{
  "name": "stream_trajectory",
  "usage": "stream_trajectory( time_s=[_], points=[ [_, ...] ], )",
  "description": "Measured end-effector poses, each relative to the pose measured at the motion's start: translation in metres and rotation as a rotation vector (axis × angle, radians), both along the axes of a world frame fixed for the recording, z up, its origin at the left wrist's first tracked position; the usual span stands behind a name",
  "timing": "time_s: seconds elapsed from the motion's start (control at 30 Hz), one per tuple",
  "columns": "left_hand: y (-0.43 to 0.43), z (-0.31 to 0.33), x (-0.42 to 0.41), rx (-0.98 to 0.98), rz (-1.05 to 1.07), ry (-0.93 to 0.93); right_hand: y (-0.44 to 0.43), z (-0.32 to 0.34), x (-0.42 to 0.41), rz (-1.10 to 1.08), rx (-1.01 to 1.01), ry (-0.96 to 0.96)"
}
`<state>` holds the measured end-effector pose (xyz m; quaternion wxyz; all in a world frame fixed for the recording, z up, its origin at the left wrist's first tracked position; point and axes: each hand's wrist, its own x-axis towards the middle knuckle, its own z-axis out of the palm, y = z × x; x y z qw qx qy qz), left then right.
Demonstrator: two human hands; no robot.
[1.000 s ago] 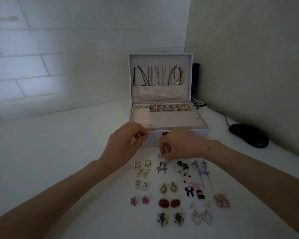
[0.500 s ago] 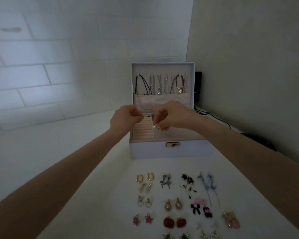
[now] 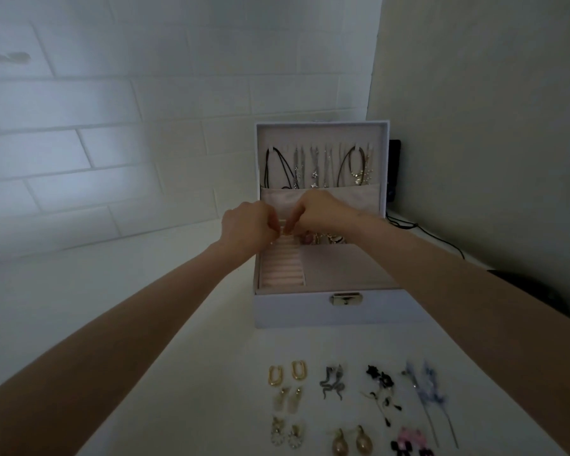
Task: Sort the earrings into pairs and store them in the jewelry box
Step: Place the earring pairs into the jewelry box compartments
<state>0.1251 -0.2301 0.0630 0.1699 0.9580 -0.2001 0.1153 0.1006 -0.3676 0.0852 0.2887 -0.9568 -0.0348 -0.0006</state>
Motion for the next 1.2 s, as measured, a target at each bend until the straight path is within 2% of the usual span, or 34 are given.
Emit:
stream_trajectory(
  time_s=[0.27,0.53,0.8,1.03,1.2],
  points=[
    [-0.002,0.001,0.011,0.188,-0.008,-0.095,0.013,0.000,0.010,0.012,-0.155,-0.062],
    [0.000,-0.005,0.015,0.219,-0.057,-0.137,0.007,0.000,0.010,-0.018,-0.019,-0.075],
    [0.006,-0.014,0.018,0.191,-0.133,-0.185,0.012,-0.002,0.008,0.014,-0.131,-0.106],
    [0.014,-0.010,0.017,0.057,-0.126,-0.317,0.015,-0.010,0.014,0.000,-0.193,-0.231],
    [0.021,-0.013,0.015,0.036,-0.132,-0.296,0.020,-0.013,0.019,0.029,-0.277,-0.282]
  ],
)
